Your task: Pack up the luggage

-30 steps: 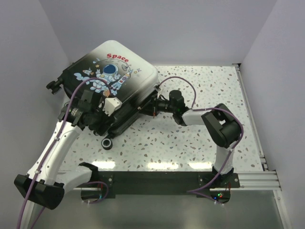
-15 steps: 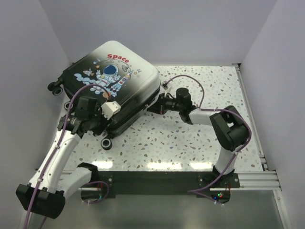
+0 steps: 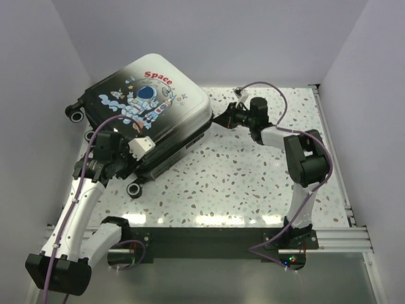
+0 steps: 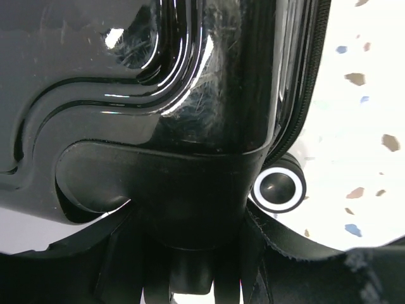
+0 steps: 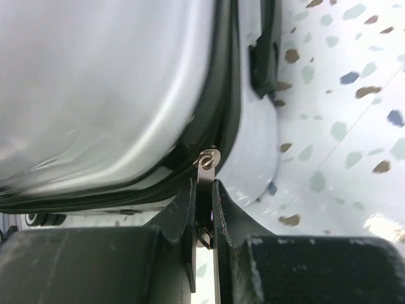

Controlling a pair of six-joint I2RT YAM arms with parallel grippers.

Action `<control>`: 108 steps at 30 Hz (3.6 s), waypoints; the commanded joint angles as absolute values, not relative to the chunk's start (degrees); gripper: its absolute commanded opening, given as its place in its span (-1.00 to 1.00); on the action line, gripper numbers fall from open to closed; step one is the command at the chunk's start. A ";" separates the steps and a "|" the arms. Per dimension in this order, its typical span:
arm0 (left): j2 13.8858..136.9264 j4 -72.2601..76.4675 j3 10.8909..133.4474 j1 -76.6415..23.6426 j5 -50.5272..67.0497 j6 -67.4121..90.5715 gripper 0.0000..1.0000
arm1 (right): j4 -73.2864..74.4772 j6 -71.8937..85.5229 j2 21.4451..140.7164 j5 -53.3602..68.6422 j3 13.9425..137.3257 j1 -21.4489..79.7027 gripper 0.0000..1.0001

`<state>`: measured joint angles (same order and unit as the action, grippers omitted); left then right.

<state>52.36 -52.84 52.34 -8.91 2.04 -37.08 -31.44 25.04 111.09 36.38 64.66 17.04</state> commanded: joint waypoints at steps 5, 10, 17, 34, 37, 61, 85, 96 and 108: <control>57.30 -47.81 49.83 -2.20 -10.38 -43.94 -1.00 | -36.03 18.64 120.05 32.43 80.74 12.04 -1.00; 59.50 -44.30 49.66 -2.20 -11.25 -45.17 -1.00 | -38.58 19.60 129.18 34.71 91.12 12.13 -1.00; 60.64 -42.10 49.92 -2.20 -10.99 -46.84 -1.00 | -42.01 20.57 137.03 37.70 98.63 12.48 -1.00; 47.90 -43.07 42.63 -2.64 -2.99 -63.64 -1.00 | -31.74 16.88 100.77 43.94 59.72 1.59 -1.00; 49.13 -42.80 43.42 -2.55 -2.46 -59.09 -1.00 | -20.43 11.97 89.36 48.15 52.16 -2.28 -1.00; 66.89 -27.25 47.02 -0.26 -7.38 -52.11 -1.00 | 0.27 -7.56 94.38 60.73 65.56 -9.41 -1.00; 74.70 -23.03 50.18 -0.26 -12.83 -54.76 -1.00 | -39.64 15.38 127.52 55.29 90.25 -3.69 -1.00; 78.04 -22.59 52.46 -0.35 -14.24 -53.09 -1.00 | -43.77 18.37 140.79 48.96 107.46 -0.53 -1.00; 76.82 -26.19 53.88 -1.32 -14.68 -50.45 -1.00 | -46.93 19.95 158.01 34.99 127.61 6.58 -1.00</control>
